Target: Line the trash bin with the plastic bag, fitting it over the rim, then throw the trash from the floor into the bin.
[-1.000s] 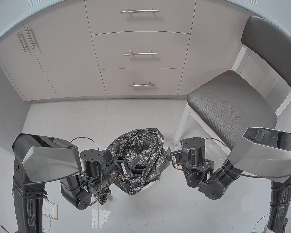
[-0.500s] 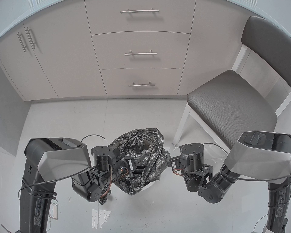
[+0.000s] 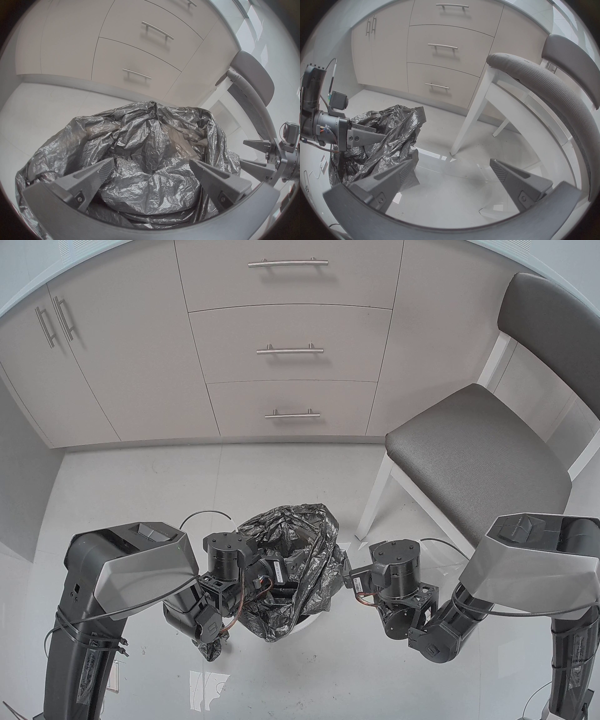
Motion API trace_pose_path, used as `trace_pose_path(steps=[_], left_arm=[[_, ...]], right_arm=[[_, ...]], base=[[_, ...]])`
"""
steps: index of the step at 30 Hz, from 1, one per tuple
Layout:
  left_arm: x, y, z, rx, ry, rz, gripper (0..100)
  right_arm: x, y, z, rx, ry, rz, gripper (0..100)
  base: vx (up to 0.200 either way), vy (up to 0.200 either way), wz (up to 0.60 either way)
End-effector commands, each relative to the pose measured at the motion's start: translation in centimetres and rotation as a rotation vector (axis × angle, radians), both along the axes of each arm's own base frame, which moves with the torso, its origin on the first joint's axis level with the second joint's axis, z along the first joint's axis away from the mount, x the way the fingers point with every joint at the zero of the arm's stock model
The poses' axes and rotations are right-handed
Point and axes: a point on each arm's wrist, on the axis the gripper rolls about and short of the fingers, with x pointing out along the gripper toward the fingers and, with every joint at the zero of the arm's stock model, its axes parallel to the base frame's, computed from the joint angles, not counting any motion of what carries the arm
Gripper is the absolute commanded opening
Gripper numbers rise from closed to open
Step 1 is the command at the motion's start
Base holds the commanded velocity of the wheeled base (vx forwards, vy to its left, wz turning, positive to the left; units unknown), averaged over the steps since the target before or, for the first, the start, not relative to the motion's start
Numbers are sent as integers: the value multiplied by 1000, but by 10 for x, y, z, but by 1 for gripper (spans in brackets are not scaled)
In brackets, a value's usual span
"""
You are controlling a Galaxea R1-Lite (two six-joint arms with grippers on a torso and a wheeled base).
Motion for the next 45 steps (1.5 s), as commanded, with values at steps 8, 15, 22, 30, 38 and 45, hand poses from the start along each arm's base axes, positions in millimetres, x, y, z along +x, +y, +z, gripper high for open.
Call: trace_pose_path(steps=[8, 15, 22, 30, 38, 45], left_arm=[[3, -8, -1, -14, -17, -17, 100], [3, -9, 1, -34, -16, -59, 100], [4, -10, -1, -36, -15, -76, 100], [3, -11, 0, -39, -19, -74, 100], [2, -11, 3, -46, -32, -73, 100], [-1, -10, 3, -49, -41, -73, 100]], right_arm=[[-3, -3, -7, -7, 10, 7, 100], [-3, -1, -7, -1, 9, 20, 100], [-2, 0, -13, -8, 18, 21, 100], [3, 4, -26, -16, 36, 42, 100], [-5, 23, -28, -22, 29, 92, 100], [-7, 29, -34, -38, 34, 110, 100]], base=[[0, 0, 0], [0, 0, 0], [0, 0, 0], [0, 0, 0], [0, 0, 0], [0, 0, 0]])
